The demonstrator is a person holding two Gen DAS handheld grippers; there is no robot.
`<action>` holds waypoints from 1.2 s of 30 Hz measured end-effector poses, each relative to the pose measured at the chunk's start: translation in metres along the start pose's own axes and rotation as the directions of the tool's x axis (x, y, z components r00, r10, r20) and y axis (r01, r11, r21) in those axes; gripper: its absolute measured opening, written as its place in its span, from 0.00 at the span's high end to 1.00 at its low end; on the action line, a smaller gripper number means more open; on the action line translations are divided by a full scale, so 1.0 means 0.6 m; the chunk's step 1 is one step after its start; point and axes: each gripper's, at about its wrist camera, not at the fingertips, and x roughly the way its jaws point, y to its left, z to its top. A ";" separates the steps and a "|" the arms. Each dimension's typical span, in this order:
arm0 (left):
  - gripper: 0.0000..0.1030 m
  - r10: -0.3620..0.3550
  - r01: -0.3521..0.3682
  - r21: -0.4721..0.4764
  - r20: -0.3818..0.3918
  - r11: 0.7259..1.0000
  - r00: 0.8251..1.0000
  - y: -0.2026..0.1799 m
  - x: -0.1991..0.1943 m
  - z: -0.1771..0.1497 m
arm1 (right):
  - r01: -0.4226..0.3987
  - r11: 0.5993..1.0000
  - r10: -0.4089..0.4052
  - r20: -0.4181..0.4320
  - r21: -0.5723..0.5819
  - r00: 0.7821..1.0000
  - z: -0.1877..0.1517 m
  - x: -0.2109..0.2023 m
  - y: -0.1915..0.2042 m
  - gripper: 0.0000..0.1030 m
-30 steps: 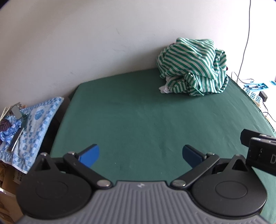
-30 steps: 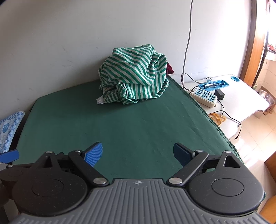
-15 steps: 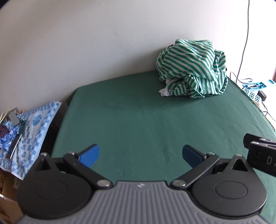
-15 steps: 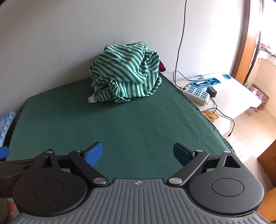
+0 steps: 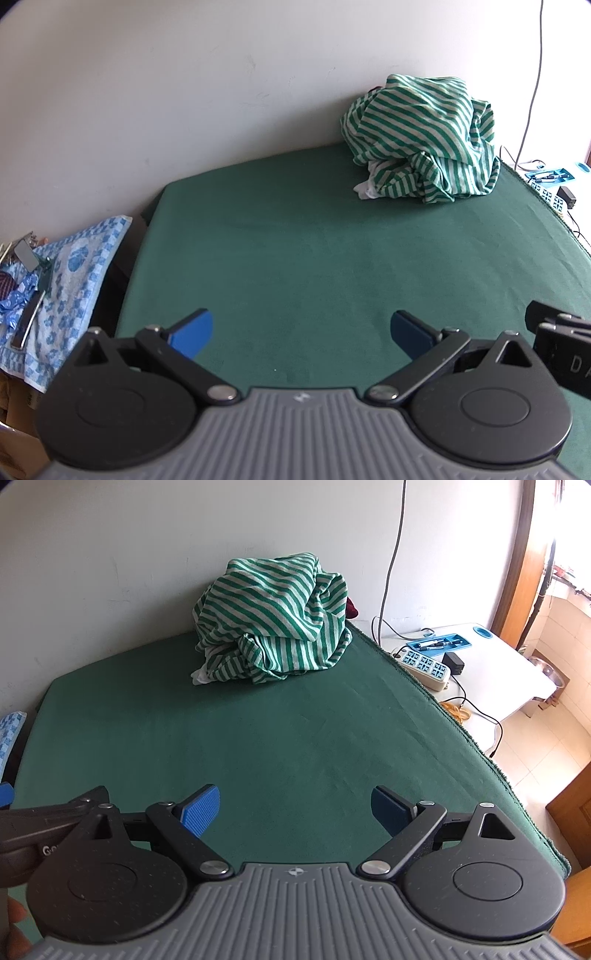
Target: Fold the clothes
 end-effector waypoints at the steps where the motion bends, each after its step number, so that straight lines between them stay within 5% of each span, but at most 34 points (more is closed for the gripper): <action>1: 0.00 0.004 -0.004 0.006 -0.001 1.000 1.000 -0.001 0.003 0.002 | 0.000 1.000 0.000 -0.002 -0.004 1.000 0.001 0.002 0.000 0.11; 7: 0.00 0.010 -0.010 0.031 -0.002 0.999 1.000 -0.009 0.012 0.047 | -0.064 0.997 0.063 -0.032 -0.035 0.998 0.051 0.030 -0.017 0.12; 14: 0.01 -0.053 0.055 0.077 -0.020 0.996 0.998 -0.003 -0.009 0.215 | -0.149 0.967 0.149 -0.013 -0.206 0.989 0.219 0.041 -0.057 0.14; 17: 0.01 -0.023 0.026 0.126 -0.021 0.992 1.000 -0.011 -0.028 0.317 | -0.186 0.936 0.175 -0.062 -0.300 0.983 0.304 0.047 -0.070 0.14; 22: 0.01 0.049 -0.069 0.232 0.092 0.970 0.995 -0.059 -0.035 0.435 | -0.220 0.893 0.219 -0.048 -0.393 0.975 0.413 0.071 -0.095 0.14; 25: 0.00 -0.029 0.002 0.215 0.121 0.977 0.992 -0.093 0.009 0.438 | -0.278 0.890 0.277 -0.054 -0.362 0.959 0.443 0.130 -0.116 0.14; 30: 0.01 -0.180 0.175 0.122 0.028 0.977 0.983 -0.155 0.144 0.368 | -0.327 0.939 0.308 -0.166 -0.104 0.937 0.463 0.292 -0.174 0.24; 32: 0.01 -0.180 0.179 0.140 -0.007 0.974 0.984 -0.180 0.199 0.336 | -0.293 0.954 0.279 -0.177 -0.056 0.944 0.464 0.336 -0.186 0.31; 36: 0.01 -0.127 0.127 0.124 -0.006 0.984 0.992 -0.198 0.283 0.327 | -0.256 0.965 0.247 -0.136 -0.053 0.959 0.471 0.378 -0.184 0.29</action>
